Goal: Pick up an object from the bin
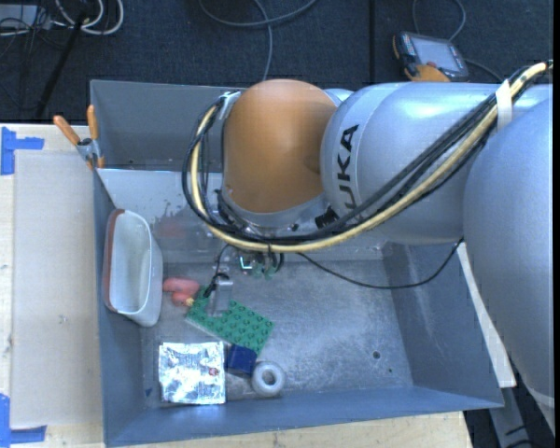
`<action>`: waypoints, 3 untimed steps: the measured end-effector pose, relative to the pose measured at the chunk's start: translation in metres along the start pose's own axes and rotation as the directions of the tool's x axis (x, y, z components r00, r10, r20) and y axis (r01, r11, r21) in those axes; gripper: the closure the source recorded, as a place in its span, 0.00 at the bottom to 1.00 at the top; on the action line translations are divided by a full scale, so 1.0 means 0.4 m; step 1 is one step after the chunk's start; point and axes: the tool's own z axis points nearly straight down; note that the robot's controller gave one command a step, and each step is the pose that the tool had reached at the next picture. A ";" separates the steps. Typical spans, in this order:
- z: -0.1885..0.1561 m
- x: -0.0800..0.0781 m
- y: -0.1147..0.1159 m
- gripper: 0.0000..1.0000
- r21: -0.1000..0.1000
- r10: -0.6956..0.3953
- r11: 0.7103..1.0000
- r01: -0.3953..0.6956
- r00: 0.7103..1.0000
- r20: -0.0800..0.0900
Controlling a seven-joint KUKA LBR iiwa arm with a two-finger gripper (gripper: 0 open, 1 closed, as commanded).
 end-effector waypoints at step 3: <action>0.235 0.047 -0.042 0.00 -0.003 0.529 0.849 -0.529 0.849 0.004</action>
Offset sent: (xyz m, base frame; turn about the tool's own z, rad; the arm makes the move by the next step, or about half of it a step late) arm 0.0104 -0.0364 -0.1230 0.1077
